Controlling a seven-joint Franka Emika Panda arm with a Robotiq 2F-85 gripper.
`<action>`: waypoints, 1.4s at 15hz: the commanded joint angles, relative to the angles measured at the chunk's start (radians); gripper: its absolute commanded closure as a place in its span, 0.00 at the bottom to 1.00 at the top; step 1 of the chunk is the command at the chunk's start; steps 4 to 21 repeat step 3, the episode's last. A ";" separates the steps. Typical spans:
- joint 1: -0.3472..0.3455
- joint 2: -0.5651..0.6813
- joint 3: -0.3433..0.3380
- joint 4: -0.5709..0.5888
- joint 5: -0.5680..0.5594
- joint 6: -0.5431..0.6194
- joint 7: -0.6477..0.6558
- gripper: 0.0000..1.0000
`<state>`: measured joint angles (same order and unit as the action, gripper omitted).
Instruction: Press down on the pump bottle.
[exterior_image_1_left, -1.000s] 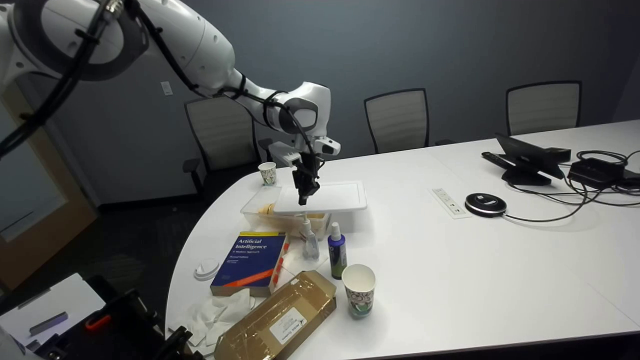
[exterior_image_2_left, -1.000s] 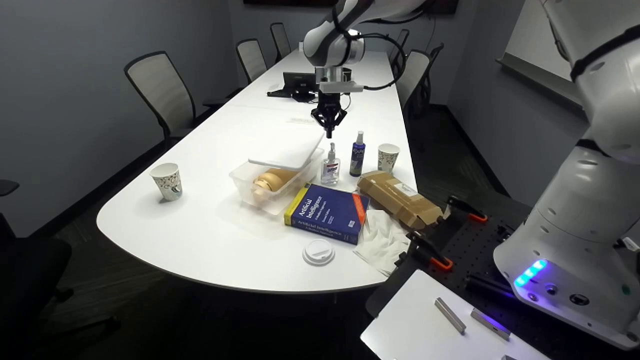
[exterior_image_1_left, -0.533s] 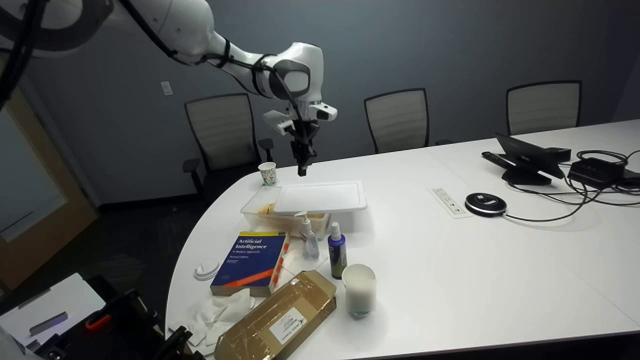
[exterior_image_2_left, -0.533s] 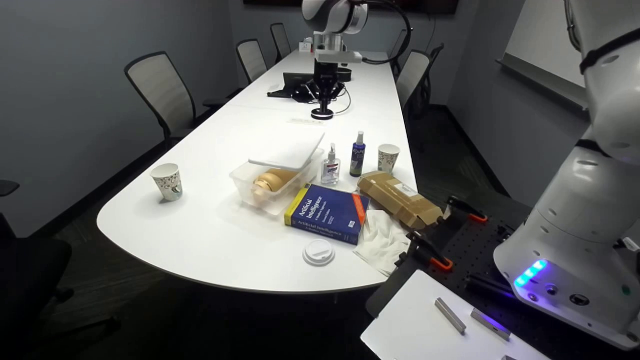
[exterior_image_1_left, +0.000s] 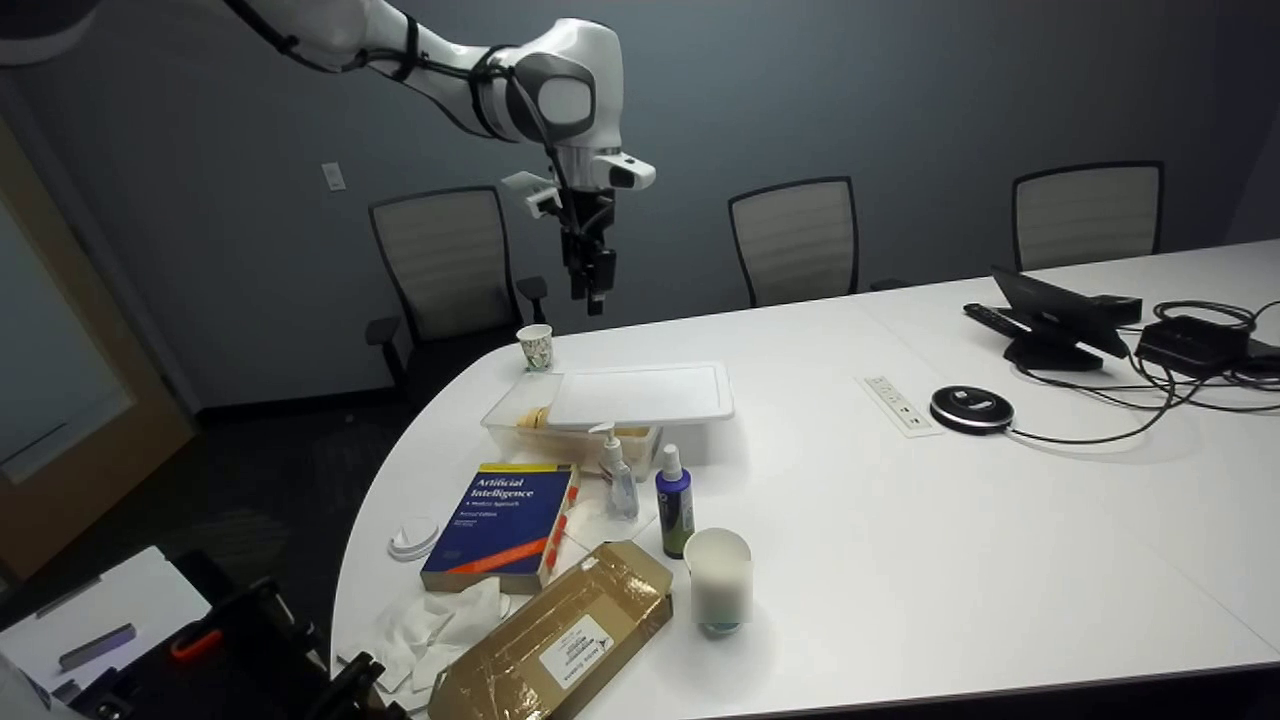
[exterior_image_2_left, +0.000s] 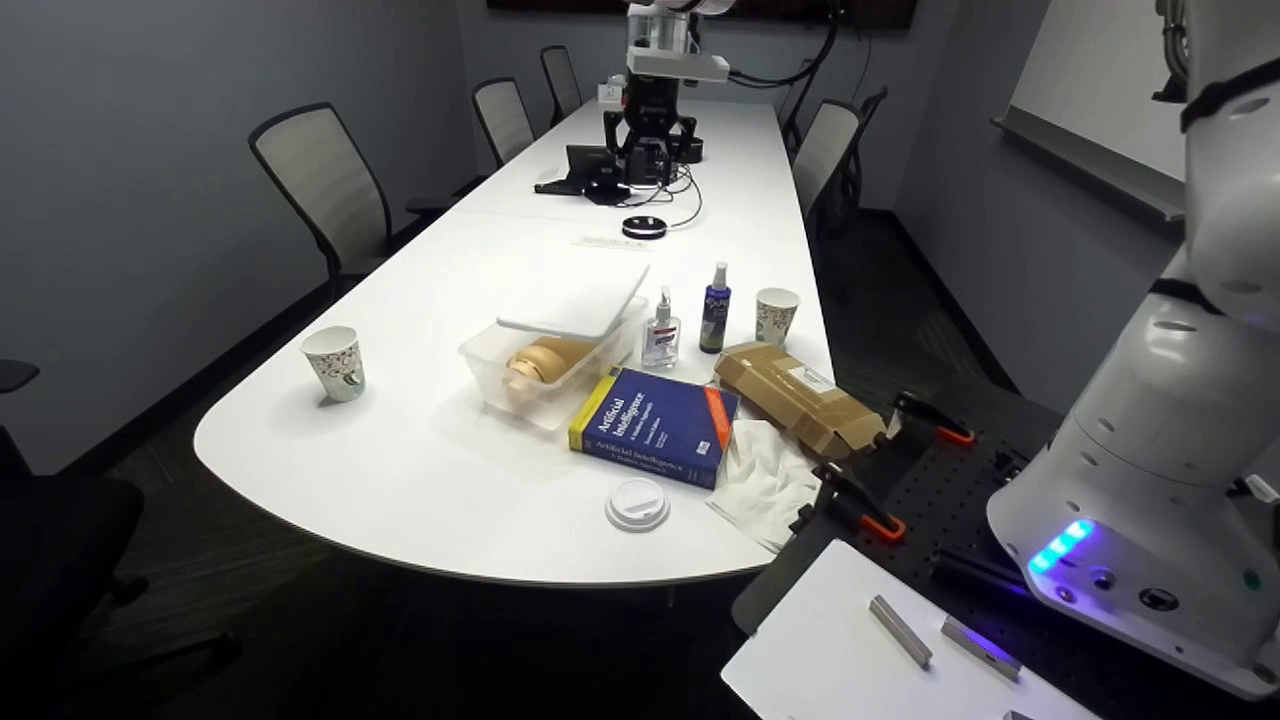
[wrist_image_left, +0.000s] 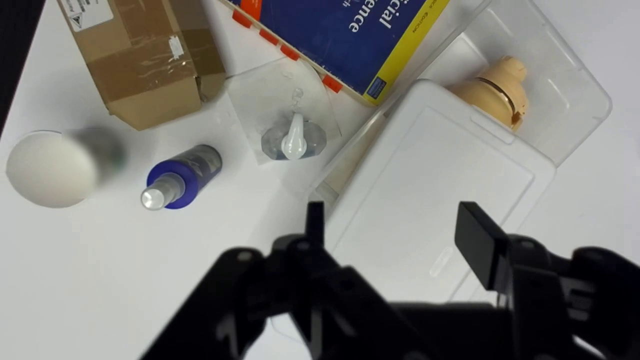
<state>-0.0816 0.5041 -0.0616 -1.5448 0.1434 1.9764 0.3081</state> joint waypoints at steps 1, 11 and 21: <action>0.018 -0.069 -0.013 -0.066 0.003 -0.023 0.042 0.01; 0.021 -0.082 -0.012 -0.087 0.001 -0.013 0.046 0.00; 0.021 -0.082 -0.012 -0.087 0.001 -0.013 0.046 0.00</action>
